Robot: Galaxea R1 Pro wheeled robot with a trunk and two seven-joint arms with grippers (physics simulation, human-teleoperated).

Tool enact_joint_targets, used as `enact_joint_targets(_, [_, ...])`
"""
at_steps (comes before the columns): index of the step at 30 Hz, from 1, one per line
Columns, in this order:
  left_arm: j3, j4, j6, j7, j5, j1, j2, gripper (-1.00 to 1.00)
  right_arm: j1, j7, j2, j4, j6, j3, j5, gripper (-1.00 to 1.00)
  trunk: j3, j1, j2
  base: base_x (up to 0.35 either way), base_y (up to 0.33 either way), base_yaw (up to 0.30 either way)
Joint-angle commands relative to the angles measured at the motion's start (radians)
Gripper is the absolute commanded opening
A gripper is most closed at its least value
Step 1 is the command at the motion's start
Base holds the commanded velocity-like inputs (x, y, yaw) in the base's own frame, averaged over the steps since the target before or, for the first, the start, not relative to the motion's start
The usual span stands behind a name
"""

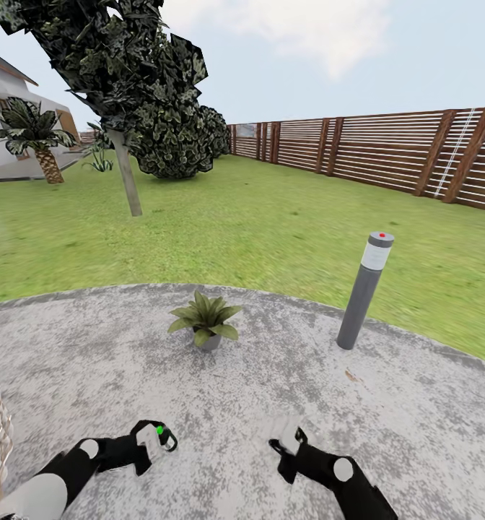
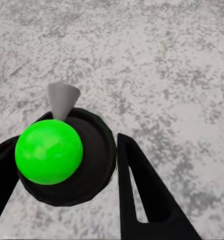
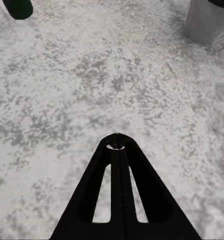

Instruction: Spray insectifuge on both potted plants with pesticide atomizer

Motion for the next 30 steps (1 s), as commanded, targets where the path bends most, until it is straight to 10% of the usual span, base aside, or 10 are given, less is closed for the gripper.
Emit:
enact_joint_targets(1, [0.064,0.002,0.011,0.057,-0.005,-0.001,-0.004,-1.00,-0.001,-0.070,-0.040,0.041,-0.007,-0.100,0.008,-1.00,-0.001,0.000,0.000,0.000,0.000,0.000])
enact_joint_targets(6, [0.181,0.007,0.171,0.303,0.039,-0.001,-0.066,-1.00,0.001,-0.513,-0.076,0.173,-0.007,-0.313,0.008,-1.00,-0.001,0.000,0.000,0.000,0.000,0.000])
enact_joint_targets(7, [0.186,0.008,0.192,0.333,0.058,-0.001,-0.077,-1.00,0.002,-0.580,-0.085,0.228,-0.007,-0.339,0.008,1.00,-0.001,0.000,0.000,0.000,0.000,0.000])
enact_joint_targets(11, [0.193,0.008,0.291,0.384,0.176,-0.001,-0.090,-1.00,0.003,-0.775,-0.107,0.391,-0.010,-0.403,0.007,1.00,-0.001,0.000,0.000,0.000,0.000,0.000])
enact_joint_targets(16, [0.189,-0.003,0.479,0.391,0.307,-0.002,-0.094,-1.00,0.005,-0.849,-0.157,0.423,-0.010,-0.521,0.006,1.00,-0.001,0.000,0.000,0.000,0.000,0.000])
enact_joint_targets(20, [0.187,-0.007,0.563,0.388,0.320,-0.011,-0.107,-1.00,0.005,-0.850,-0.170,0.425,-0.010,-0.651,0.009,1.00,-0.001,0.000,0.000,0.000,0.000,0.000])
enact_joint_targets(30, [0.180,-0.011,0.745,0.379,0.319,-0.020,-0.111,-1.00,0.005,-0.850,-0.168,0.428,-0.011,-0.676,0.011,1.00,-0.001,0.000,0.000,0.000,0.000,0.000])
